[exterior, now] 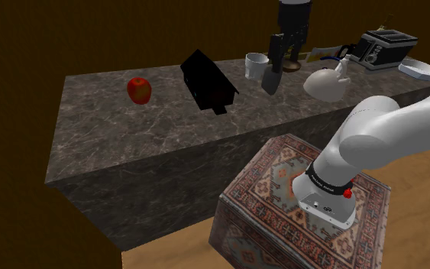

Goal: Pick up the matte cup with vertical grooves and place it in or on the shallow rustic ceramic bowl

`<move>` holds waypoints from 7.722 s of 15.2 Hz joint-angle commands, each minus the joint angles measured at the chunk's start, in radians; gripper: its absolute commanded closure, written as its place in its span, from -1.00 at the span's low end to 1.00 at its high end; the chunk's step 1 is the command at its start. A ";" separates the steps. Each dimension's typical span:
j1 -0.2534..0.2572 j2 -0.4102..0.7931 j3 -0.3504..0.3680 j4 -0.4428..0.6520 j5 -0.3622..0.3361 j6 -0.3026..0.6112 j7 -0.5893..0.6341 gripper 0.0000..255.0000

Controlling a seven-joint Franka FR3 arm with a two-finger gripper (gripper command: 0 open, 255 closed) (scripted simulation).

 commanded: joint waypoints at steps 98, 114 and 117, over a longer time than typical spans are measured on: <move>-0.476 1.203 -0.398 1.075 0.069 0.307 -0.774 1.00; -0.538 1.286 -0.401 1.045 0.103 0.425 -0.831 1.00; -0.537 1.294 -0.399 1.016 0.104 0.461 -0.828 1.00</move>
